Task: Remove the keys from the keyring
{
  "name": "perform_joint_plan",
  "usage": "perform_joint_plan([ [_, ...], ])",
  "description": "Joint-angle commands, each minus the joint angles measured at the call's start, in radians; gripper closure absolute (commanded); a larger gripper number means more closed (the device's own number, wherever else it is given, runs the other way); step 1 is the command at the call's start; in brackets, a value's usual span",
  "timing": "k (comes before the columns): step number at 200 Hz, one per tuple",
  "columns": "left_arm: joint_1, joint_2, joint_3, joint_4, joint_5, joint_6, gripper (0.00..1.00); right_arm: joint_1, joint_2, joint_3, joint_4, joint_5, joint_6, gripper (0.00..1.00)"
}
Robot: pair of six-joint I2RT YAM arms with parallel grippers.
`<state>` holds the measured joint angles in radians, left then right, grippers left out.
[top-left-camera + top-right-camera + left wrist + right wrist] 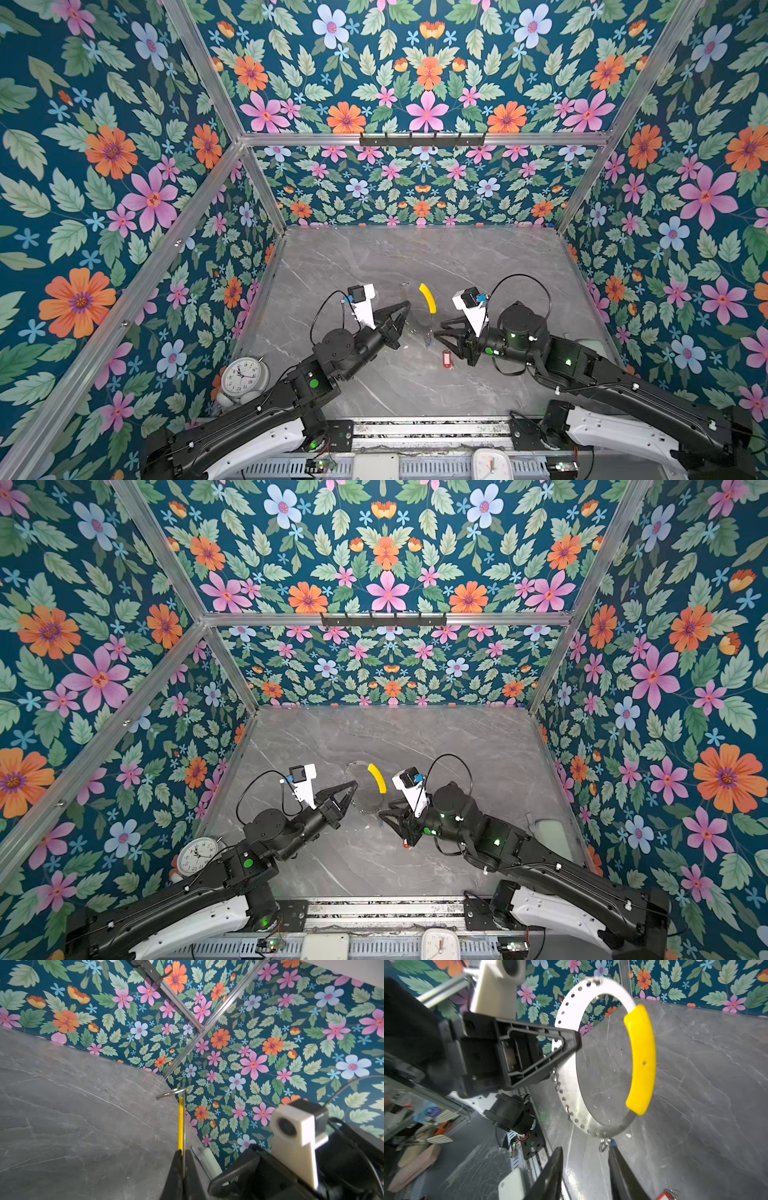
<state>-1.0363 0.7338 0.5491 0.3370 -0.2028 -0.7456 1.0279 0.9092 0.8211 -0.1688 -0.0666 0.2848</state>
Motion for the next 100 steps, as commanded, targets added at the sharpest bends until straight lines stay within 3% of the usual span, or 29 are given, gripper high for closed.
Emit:
perform_joint_plan([
  [1, -0.001, 0.014, 0.027, -0.020, -0.074, -0.040, 1.00, 0.050, 0.024, -0.004, 0.002, 0.170, -0.063, 0.63],
  [100, -0.001, -0.002, 0.021, -0.006, -0.044, -0.064, 1.00, 0.070, 0.084, -0.009, 0.061, 0.195, -0.096, 0.68],
])
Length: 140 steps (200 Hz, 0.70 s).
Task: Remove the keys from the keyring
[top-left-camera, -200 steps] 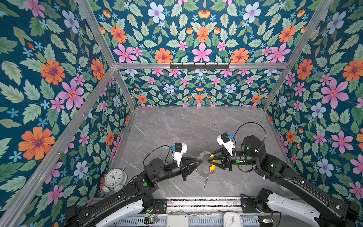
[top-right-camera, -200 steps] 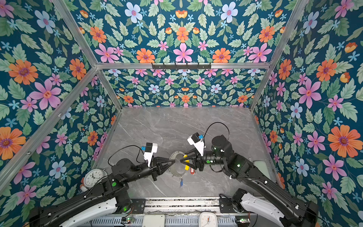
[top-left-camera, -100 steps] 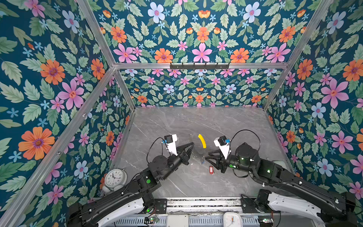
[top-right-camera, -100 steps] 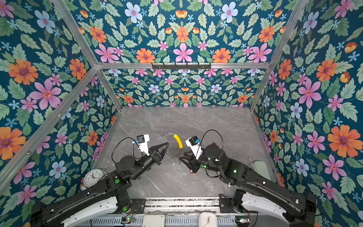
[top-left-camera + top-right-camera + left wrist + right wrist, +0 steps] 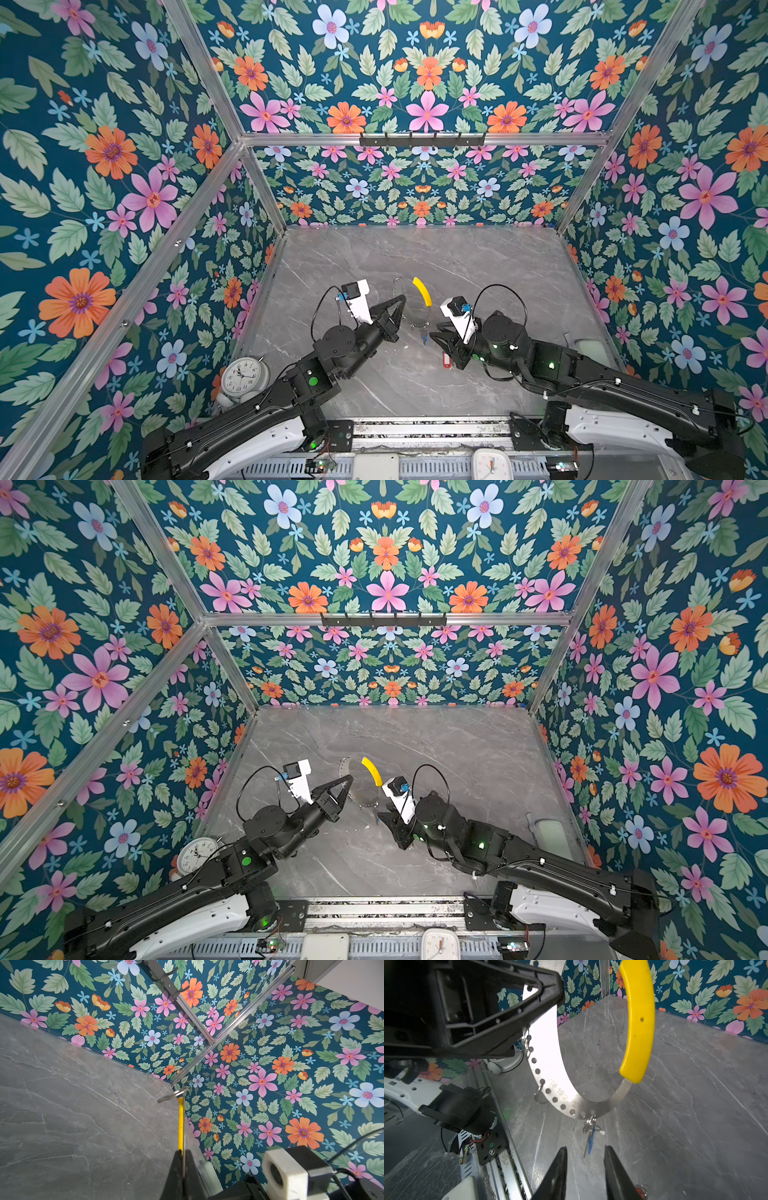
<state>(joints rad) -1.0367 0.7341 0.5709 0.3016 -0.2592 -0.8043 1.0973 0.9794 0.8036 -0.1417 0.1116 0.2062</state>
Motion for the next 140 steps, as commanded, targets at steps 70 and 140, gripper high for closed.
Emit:
perform_joint_plan([
  [70, -0.001, -0.004, -0.008, 0.040, 0.029, -0.013, 1.00, 0.000, 0.056, 0.025, 0.044, 0.039, -0.028, 0.72],
  [140, -0.001, -0.007, -0.011, 0.047, 0.035, -0.015, 1.00, 0.001, 0.051, 0.020, 0.031, 0.045, -0.034, 0.91],
])
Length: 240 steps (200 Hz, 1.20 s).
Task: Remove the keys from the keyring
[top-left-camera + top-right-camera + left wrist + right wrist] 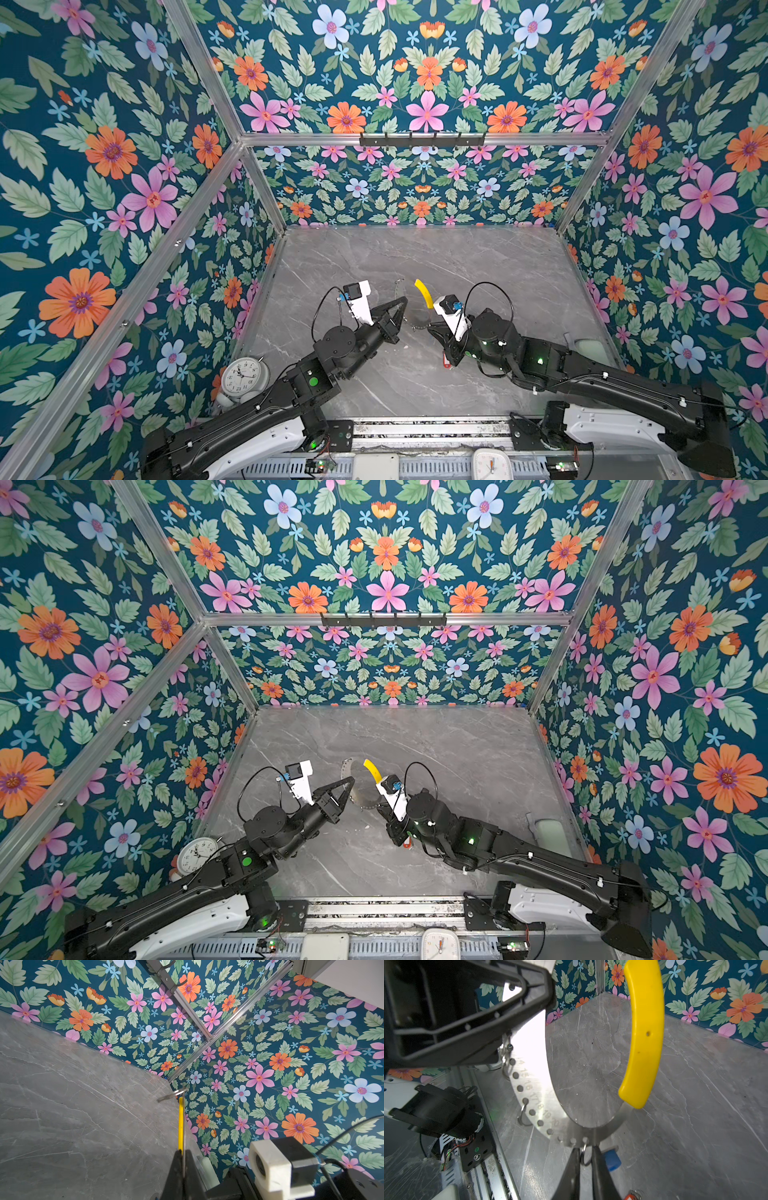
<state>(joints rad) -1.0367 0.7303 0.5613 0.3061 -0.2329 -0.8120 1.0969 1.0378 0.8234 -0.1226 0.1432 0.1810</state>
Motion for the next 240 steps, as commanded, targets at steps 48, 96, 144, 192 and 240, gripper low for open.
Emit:
perform_joint_plan([
  [48, -0.001, 0.001, -0.003, 0.047, 0.012, -0.009, 1.00, 0.001, -0.015, -0.007, 0.014, 0.006, -0.010, 1.00],
  [96, 0.000, 0.004, -0.002, 0.044, 0.012, -0.017, 1.00, 0.002, -0.042, -0.024, 0.024, -0.017, -0.027, 1.00],
  [144, 0.000, 0.008, -0.013, 0.024, 0.006, -0.044, 1.00, 0.001, -0.092, -0.047, 0.055, -0.042, -0.055, 1.00],
  [192, -0.001, -0.003, -0.029, 0.022, 0.015, -0.055, 0.93, 0.002, -0.123, -0.058, 0.080, -0.048, -0.063, 1.00],
  [240, 0.000, 0.000, -0.038, 0.010, 0.044, -0.063, 0.77, -0.035, -0.142, -0.051, 0.093, -0.106, -0.056, 1.00],
])
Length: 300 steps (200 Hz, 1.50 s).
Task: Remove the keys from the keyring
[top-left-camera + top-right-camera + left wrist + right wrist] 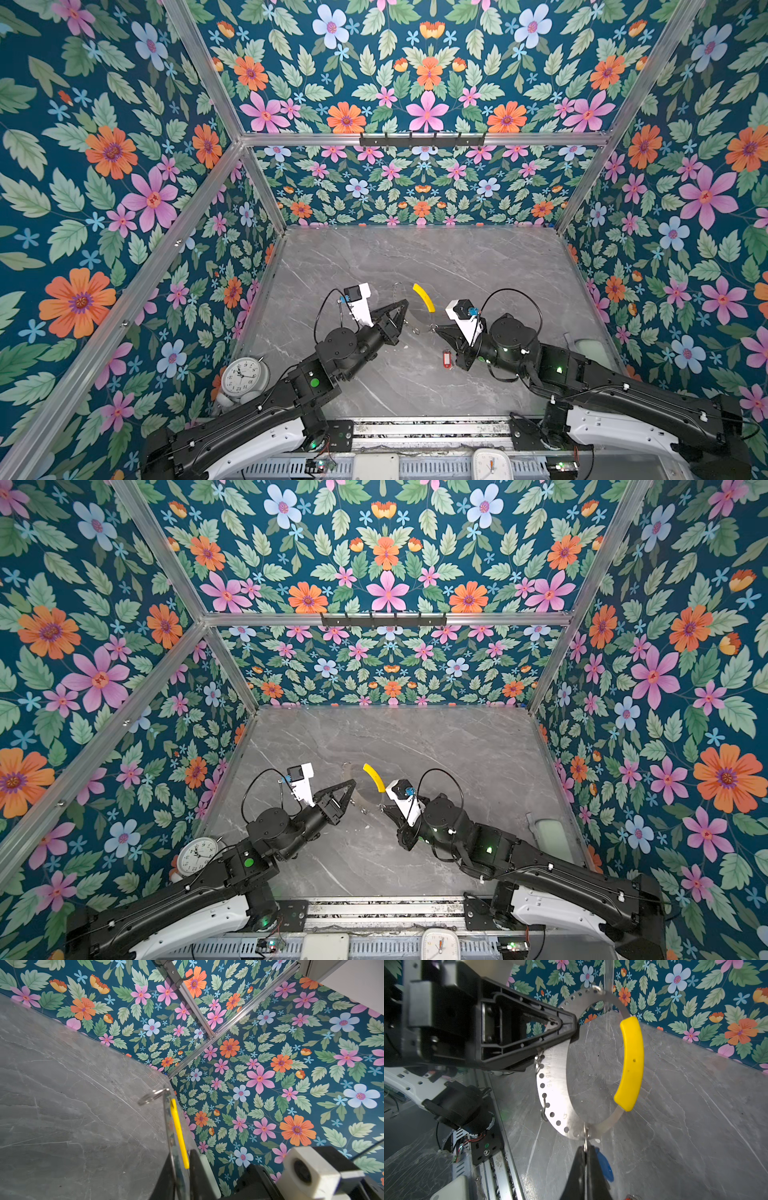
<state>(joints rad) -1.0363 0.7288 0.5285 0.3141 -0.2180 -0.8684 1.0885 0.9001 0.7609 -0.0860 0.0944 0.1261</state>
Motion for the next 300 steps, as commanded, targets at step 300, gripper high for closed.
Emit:
perform_joint_plan([
  [300, -0.001, -0.125, 0.086, -0.232, 0.415, 0.446, 0.48, -0.297, -0.023, 0.130, -0.159, -0.611, -0.043, 1.00],
])
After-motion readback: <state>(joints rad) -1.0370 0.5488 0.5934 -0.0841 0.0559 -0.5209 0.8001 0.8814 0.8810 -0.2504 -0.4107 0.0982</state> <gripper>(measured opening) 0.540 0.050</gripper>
